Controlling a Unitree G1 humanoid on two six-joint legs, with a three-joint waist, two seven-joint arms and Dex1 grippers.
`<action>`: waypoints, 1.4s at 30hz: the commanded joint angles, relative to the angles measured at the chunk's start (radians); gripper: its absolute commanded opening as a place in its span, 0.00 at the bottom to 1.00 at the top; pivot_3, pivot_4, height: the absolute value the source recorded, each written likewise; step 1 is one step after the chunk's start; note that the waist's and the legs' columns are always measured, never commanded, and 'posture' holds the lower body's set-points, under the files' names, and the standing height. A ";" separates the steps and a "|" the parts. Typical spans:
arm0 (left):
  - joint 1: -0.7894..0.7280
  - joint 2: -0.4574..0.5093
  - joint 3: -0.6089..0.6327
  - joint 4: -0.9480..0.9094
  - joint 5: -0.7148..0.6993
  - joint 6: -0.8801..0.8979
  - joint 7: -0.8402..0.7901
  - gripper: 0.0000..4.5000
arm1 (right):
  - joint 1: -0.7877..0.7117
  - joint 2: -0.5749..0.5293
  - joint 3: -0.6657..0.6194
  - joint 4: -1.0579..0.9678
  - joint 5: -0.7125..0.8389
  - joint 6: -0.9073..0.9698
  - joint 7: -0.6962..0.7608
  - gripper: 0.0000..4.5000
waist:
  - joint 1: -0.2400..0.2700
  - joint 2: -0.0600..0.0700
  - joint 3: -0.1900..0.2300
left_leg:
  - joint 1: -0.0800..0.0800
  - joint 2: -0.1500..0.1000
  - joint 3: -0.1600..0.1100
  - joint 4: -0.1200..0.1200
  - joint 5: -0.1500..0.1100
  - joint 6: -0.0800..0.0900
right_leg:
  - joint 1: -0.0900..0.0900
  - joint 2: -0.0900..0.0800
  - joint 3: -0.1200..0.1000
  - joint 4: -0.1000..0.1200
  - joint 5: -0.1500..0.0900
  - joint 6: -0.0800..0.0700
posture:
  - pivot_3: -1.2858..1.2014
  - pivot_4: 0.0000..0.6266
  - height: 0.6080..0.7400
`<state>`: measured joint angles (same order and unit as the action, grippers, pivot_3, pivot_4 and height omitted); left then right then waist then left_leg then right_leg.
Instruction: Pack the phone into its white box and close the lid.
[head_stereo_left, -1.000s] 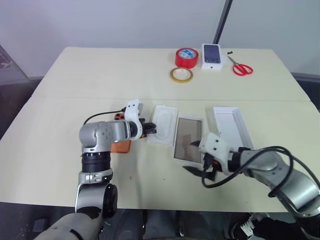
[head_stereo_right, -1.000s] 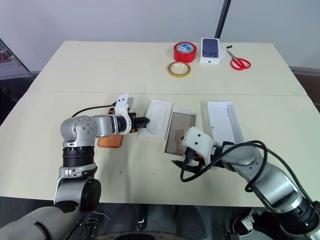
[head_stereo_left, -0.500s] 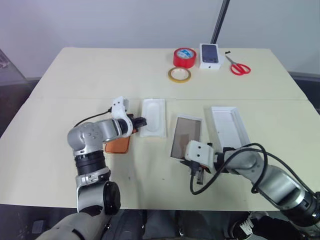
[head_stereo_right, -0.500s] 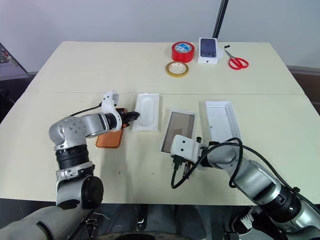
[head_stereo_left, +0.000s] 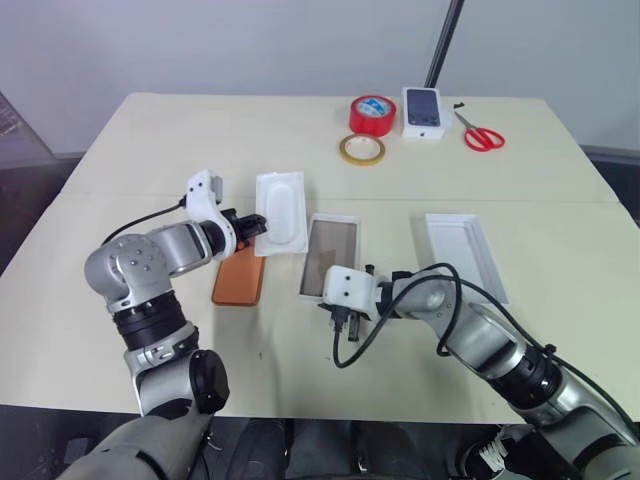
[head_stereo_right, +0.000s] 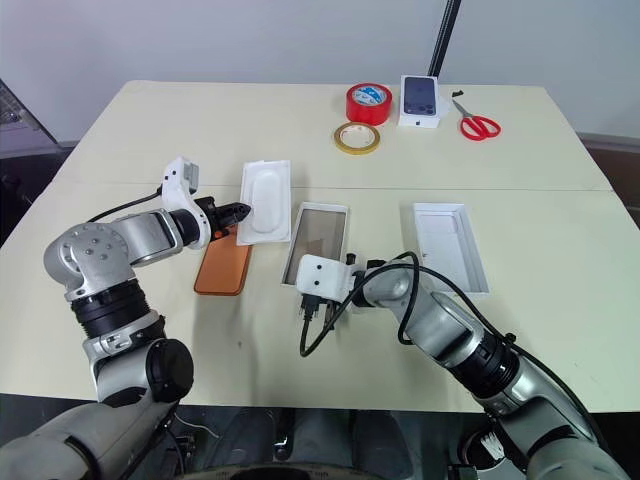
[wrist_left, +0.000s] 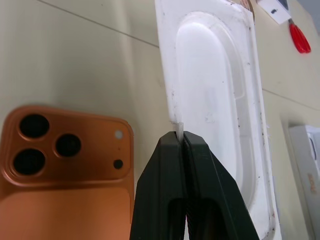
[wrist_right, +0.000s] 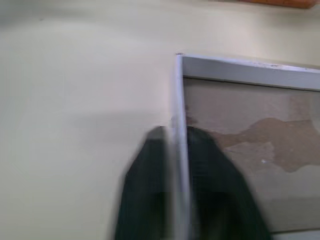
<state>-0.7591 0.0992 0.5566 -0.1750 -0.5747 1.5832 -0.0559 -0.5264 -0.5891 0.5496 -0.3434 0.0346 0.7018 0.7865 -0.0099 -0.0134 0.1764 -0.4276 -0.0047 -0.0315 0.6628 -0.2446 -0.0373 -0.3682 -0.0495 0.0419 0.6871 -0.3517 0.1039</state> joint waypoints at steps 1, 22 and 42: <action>0.027 -0.030 -0.067 -0.097 -0.023 0.030 0.008 0.00 | 0.004 -0.021 -0.161 -0.077 0.065 0.051 0.005 0.61 | 0.000 0.000 0.000 | 0.000 0.000 0.000 0.000 0.000 0.000 | 0.000 0.000 0.000 0.000 0.000 0.000 | 0.52 0.24 0.77; 0.094 -0.175 -0.167 -0.146 -0.043 0.031 0.092 0.41 | 0.062 -0.142 -0.316 -0.115 0.097 0.040 0.006 0.62 | -0.001 0.000 0.000 | 0.000 0.000 0.001 -0.001 -0.003 0.005 | 0.000 0.000 0.001 0.000 0.000 0.000 | 0.52 0.24 0.77; 0.410 0.510 -0.440 -0.231 0.097 -0.682 -0.481 0.74 | -0.190 0.200 -0.176 0.314 -0.054 0.020 -0.243 0.01 | 0.000 0.000 0.001 | 0.000 0.000 0.003 -0.008 0.002 -0.004 | -0.005 0.000 0.002 -0.001 0.000 -0.001 | 0.52 0.24 0.77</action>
<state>-0.3694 0.5739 0.1342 -0.3591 -0.5050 1.0232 -0.4596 -0.6811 -0.4078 0.3695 -0.0727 0.0140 0.7665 0.5748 -0.0103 -0.0134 0.1771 -0.4274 -0.0048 -0.0291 0.6546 -0.2425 -0.0410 -0.3730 -0.0502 0.0438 0.6857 -0.3515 0.1028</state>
